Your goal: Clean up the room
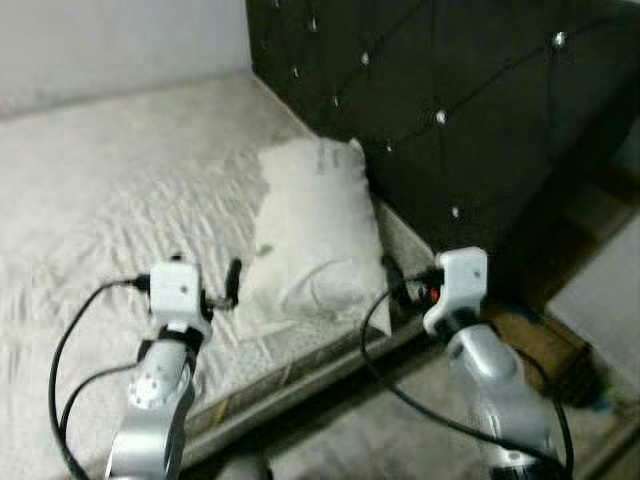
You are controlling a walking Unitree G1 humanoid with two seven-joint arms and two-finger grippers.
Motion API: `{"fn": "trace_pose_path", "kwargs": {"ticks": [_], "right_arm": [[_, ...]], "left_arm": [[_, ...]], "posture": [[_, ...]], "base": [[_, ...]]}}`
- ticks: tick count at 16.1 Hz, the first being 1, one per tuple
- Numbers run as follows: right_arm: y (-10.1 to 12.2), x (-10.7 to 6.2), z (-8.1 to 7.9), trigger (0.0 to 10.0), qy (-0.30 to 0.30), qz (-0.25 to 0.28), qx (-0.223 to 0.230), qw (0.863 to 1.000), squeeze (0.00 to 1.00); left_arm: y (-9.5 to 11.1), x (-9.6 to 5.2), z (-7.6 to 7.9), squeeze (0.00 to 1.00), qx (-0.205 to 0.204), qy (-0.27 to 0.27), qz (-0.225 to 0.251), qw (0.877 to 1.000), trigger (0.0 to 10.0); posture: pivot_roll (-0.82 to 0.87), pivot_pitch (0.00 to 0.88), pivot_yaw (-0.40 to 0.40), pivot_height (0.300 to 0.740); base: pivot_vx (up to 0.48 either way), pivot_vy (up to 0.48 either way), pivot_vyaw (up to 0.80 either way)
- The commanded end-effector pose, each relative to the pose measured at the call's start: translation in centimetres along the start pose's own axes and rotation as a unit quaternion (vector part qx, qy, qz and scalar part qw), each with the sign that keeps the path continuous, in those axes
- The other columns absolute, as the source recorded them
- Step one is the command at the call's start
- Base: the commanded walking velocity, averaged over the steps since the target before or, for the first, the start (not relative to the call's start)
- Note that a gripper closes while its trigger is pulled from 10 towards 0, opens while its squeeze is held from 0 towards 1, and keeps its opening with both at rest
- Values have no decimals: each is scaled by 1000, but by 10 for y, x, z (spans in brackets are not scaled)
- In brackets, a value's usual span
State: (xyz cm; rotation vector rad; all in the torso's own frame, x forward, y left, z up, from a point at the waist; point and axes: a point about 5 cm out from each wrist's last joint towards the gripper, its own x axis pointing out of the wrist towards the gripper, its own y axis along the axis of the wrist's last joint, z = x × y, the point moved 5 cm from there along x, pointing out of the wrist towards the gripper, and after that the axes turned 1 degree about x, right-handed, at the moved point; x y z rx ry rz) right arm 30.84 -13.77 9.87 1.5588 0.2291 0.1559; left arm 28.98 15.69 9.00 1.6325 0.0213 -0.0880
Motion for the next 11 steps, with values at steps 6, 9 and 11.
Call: {"fn": "trace_pose_path", "kwargs": {"ticks": [6,9,11], "right_arm": [[2,-1,11,10000,-17,2,-10,1000,0],[2,-1,12,10000,-18,3,-11,1000,0],[2,0,12,10000,-18,3,-11,1000,0]], "left_arm": [[2,4,2,0,6,8,-3,1000,10000],[0,5,3,0,-9,11,-14,1000,10000],[-1,4,3,0,2,6,-24,1000,10000]], "posture": [[12,18,-27,740],[11,18,-29,740],[13,16,-29,740]], "base": [[0,0,800],[0,0,800],[0,0,800]]}}
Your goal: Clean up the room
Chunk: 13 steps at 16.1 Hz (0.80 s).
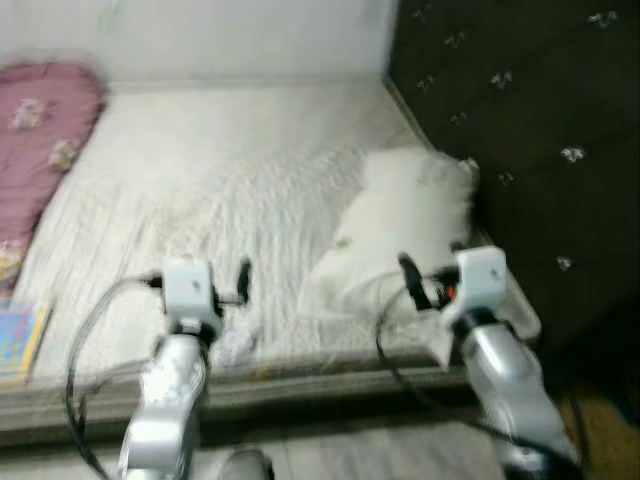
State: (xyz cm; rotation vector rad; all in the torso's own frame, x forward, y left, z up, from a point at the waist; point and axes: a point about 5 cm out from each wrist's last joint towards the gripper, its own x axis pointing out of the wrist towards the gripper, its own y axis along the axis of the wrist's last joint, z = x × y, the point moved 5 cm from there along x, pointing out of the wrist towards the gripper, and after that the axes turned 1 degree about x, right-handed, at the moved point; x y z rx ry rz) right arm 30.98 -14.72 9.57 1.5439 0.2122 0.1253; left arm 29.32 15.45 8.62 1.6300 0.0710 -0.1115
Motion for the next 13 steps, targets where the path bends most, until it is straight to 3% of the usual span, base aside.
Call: {"fn": "trace_pose_path", "kwargs": {"ticks": [1,5,13], "right_arm": [[5,1,2,10000,-4,8,-3,1000,0],[4,0,2,10000,-7,8,7,1000,0],[2,0,5,10000,-14,5,8,1000,0]], "left_arm": [[5,0,1,0,5,-6,9,1000,10000],[5,-1,2,0,0,-6,15,1000,10000],[6,1,3,0,-16,-12,23,1000,10000]], "posture": [[12,15,-28,740],[14,7,-25,740],[20,0,-28,740]], "base": [[0,0,800],[0,0,583],[0,467,0]]}}
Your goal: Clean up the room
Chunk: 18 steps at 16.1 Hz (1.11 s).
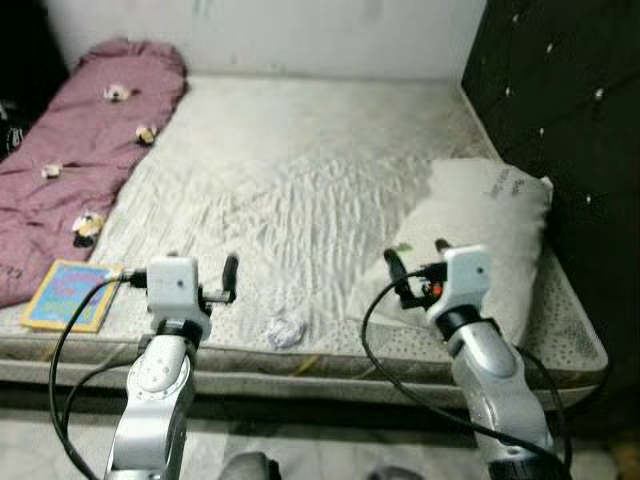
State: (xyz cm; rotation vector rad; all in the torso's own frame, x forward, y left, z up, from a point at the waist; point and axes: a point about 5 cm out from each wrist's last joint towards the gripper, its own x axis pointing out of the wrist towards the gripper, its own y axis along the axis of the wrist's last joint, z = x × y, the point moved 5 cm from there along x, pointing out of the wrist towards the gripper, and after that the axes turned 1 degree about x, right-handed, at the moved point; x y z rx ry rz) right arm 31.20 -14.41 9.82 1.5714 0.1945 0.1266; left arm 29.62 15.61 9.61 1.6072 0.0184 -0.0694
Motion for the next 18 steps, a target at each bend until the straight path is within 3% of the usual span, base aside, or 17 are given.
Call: {"fn": "trace_pose_path", "kwargs": {"ticks": [1,6,10,14,16,18], "right_arm": [[-1,-2,7,10000,-9,-3,-5,1000,0],[-1,0,8,10000,-14,-3,-3,1000,0],[2,3,9,10000,-17,3,-9,1000,0],[7,-3,21,10000,-65,10,10,998,0],[11,-3,15,10000,-62,14,12,998,0],[10,-1,14,10000,-57,10,22,998,0]], "left_arm": [[-4,-1,6,0,-6,-8,-9,1000,10000],[-4,0,7,0,0,-18,-7,1000,10000],[3,2,4,0,-1,-10,1,1000,10000],[0,2,1,0,-4,-22,-8,1000,10000],[6,9,2,0,4,-35,-1,999,10000],[9,4,2,0,8,-37,1,999,10000]], "posture": [[20,0,-29,740],[20,0,-26,740],[24,0,-26,740],[7,0,2,740],[9,0,2,740],[28,0,-8,740]], "base": [[0,480,0],[0,473,0],[0,0,0],[0,0,0],[0,0,0],[0,0,0]]}}
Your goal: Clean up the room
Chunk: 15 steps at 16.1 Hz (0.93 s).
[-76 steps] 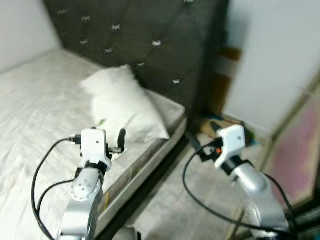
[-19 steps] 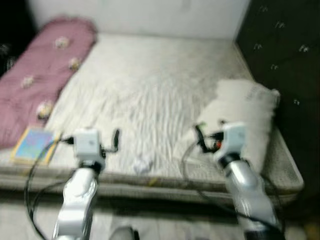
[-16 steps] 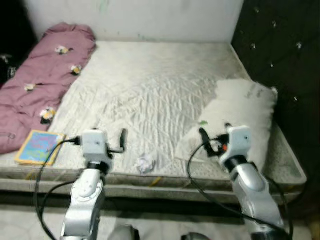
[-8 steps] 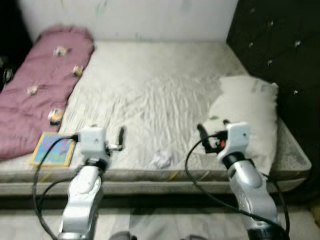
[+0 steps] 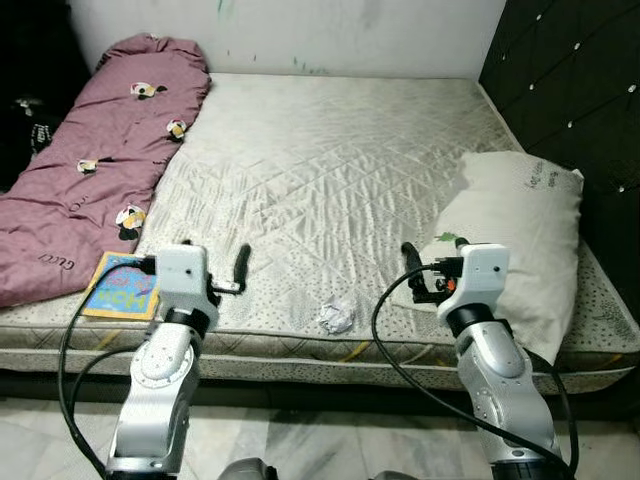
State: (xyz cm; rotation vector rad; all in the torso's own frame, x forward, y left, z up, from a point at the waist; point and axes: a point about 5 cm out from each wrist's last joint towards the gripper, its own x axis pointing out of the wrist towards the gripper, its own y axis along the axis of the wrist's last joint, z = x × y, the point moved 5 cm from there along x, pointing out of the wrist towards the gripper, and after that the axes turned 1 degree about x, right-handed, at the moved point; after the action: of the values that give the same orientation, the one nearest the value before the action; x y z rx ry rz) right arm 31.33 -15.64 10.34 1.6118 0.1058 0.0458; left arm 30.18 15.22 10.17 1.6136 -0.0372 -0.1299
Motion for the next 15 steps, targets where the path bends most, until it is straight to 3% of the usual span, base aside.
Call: {"fn": "trace_pose_path", "kwargs": {"ticks": [1,4,8,11,13,14,15], "right_arm": [[7,2,2,10000,-1,8,2,1000,0],[10,10,16,10000,-33,16,-3,999,0],[8,7,27,10000,-61,10,-5,998,0],[-2,-9,38,10000,-90,-12,-24,996,0],[-12,-20,47,10000,-133,-37,-22,990,0],[-16,-24,46,10000,-138,-46,-44,988,0],[-20,-26,40,10000,-120,-43,-25,991,0]], "left_arm": [[2,-2,-2,0,2,1,0,1000,10000],[1,4,1,0,-4,-1,-1,1000,10000],[0,8,6,0,-13,-14,2,1000,10000],[-4,3,10,0,-13,-20,-2,1000,10000],[-8,0,3,0,2,-9,-7,1000,10000],[-7,-2,2,0,4,-12,-7,1000,10000],[-7,-4,1,0,14,-10,-5,1000,10000]], "posture": [[29,0,-5,740],[25,0,-3,740],[-1,0,-3,740],[0,0,-29,740],[4,0,-31,740],[10,0,-30,740],[21,0,-27,740]], "base": [[0,0,0],[0,0,0],[0,0,0],[0,0,0],[0,0,0],[0,0,0],[0,0,0]]}}
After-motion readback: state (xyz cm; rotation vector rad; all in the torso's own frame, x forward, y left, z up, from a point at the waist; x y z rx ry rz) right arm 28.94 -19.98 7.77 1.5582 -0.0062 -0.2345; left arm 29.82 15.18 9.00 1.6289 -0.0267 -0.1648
